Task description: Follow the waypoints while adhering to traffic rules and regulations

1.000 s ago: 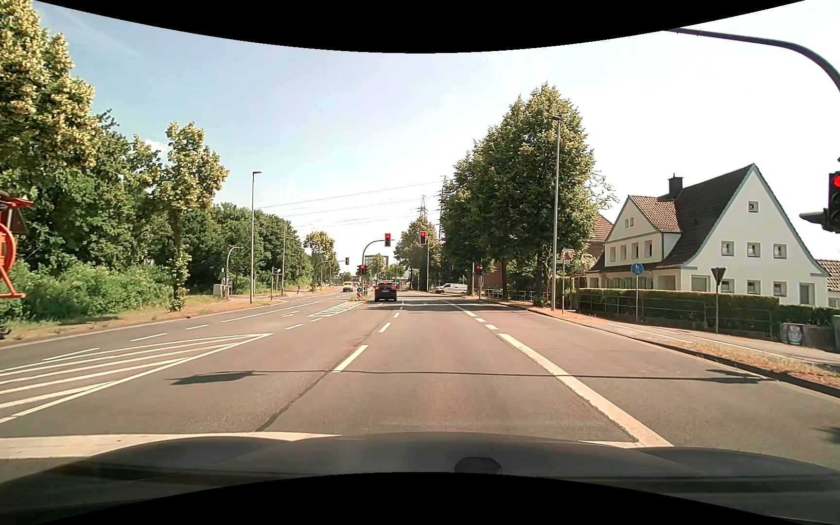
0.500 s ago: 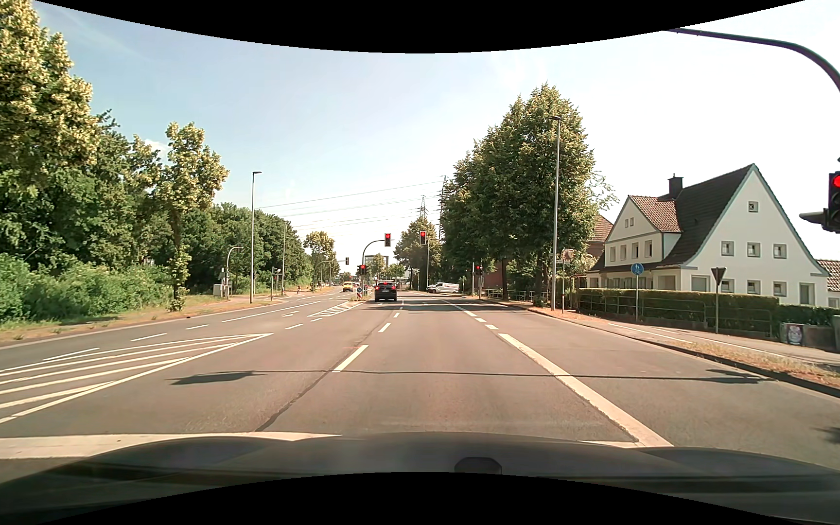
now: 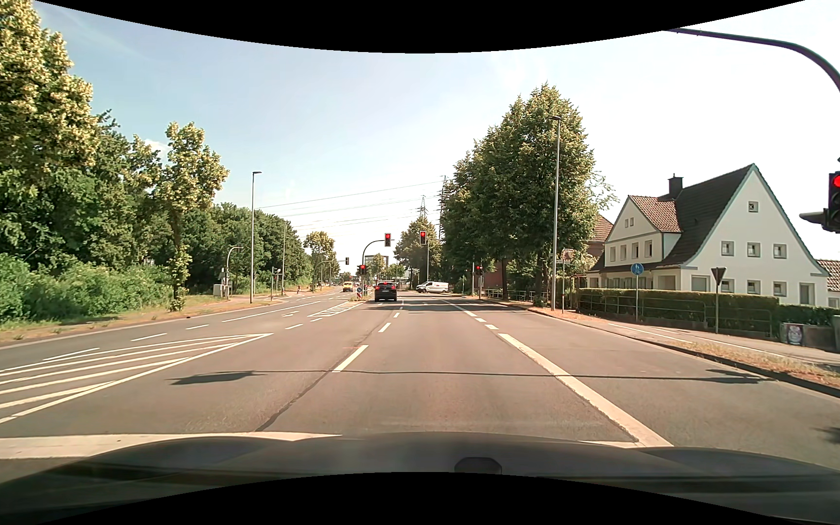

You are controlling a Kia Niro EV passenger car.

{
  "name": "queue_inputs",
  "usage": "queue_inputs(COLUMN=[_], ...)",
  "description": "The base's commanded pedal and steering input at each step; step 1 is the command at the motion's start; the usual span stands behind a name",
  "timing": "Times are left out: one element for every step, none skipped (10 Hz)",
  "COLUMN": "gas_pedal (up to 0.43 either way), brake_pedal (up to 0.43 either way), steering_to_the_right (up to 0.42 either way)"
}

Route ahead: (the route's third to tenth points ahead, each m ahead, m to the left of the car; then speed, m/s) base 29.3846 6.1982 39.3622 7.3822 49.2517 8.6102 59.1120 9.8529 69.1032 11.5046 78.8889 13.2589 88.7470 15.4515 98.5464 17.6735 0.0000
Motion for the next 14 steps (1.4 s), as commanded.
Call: queue_inputs(gas_pedal=[0.000, 0.000, 0.000, 0.000, 0.000, 0.000, 0.000, 0.008, 0.197, 0.209, 0.220, 0.220, 0.228, 0.260], brake_pedal=[0.268, 0.274, 0.268, 0.274, 0.049, 0.018, 0.018, 0.018, 0.018, 0.018, 0.018, 0.018, 0.018, 0.018], steering_to_the_right=[0.006, 0.006, 0.006, 0.006, 0.006, 0.006, 0.006, 0.006, 0.006, 0.006, 0.006, 0.005, 0.004, 0.002])
